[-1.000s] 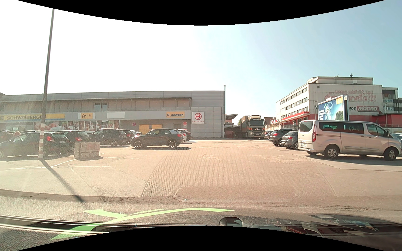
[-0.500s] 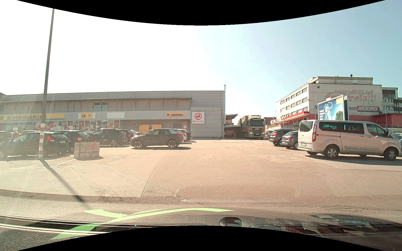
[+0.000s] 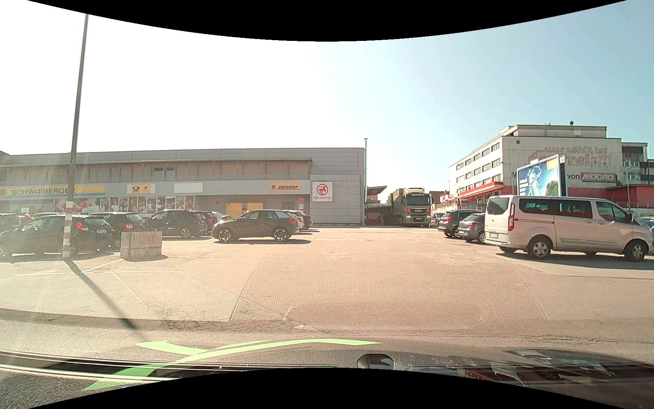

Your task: Follow the waypoints while adhering to traffic rules and regulations

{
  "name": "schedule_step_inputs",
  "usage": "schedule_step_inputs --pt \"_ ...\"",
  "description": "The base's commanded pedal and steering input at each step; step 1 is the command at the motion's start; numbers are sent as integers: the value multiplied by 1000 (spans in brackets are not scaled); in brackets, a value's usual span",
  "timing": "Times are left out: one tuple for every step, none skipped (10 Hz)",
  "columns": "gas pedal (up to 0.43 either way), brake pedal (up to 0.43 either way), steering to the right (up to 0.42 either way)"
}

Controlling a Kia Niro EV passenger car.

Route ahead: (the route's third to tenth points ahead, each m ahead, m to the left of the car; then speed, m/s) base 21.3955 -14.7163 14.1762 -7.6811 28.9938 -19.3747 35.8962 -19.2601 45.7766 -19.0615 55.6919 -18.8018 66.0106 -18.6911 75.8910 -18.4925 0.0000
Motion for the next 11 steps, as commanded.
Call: schedule_step_inputs --pt "0 421 -55" --pt "0 421 -55" --pt "0 421 -55" --pt "0 421 -55" --pt "0 421 -55" --pt "0 421 -55" --pt "0 421 -56" --pt "0 421 -56" --pt "0 421 -55" --pt "0 421 -56" --pt "0 421 -55"
